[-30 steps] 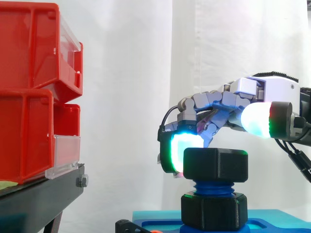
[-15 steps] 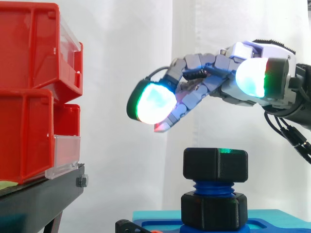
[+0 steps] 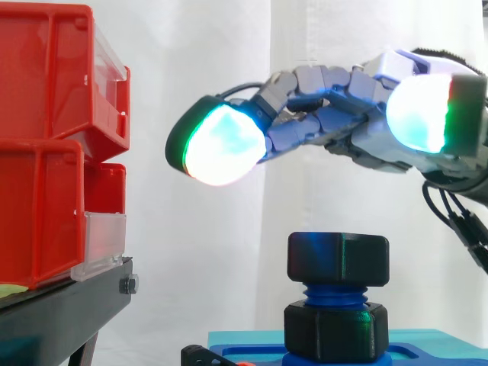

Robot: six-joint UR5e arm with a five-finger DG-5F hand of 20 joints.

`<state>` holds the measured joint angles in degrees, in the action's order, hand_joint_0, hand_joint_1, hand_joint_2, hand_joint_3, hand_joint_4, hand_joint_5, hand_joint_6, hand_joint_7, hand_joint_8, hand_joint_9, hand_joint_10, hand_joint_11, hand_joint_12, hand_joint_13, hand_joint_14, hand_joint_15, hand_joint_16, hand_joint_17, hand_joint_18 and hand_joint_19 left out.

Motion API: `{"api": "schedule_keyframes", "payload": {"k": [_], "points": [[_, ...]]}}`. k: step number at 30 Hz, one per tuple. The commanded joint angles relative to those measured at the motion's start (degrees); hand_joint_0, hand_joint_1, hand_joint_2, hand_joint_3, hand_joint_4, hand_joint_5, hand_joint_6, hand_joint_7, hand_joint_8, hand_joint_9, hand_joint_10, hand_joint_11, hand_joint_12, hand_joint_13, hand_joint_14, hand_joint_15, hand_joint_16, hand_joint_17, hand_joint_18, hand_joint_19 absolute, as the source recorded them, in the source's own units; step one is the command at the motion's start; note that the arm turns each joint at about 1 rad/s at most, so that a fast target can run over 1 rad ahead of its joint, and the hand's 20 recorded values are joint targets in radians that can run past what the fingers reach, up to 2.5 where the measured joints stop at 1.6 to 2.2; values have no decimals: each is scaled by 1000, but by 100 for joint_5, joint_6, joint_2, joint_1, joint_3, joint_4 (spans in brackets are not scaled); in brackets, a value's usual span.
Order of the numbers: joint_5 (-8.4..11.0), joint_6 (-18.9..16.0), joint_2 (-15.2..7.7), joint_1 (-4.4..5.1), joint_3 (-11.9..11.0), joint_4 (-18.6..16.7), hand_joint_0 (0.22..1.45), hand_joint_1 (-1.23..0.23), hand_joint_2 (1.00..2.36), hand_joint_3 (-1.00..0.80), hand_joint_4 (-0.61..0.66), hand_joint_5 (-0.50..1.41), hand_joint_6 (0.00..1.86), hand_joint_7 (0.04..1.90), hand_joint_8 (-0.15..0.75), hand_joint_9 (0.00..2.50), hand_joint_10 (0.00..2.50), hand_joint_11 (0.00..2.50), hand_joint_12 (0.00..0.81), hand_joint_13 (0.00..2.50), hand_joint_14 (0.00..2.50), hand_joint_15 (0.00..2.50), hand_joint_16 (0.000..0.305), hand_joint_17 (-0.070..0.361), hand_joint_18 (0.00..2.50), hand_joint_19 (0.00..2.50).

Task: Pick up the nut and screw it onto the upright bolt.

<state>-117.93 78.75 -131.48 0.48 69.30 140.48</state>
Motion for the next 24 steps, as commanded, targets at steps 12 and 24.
{"api": "schedule_keyframes", "payload": {"k": [12,24], "points": [[174,9,0,22,206,24,468,-127,1000,-500,135,-170,501,622,211,504,0,0,276,362,0,0,31,69,50,0],[165,17,0,-57,286,182,474,-133,1000,-500,187,-129,503,804,229,581,0,0,267,434,0,0,29,65,136,0]]}}
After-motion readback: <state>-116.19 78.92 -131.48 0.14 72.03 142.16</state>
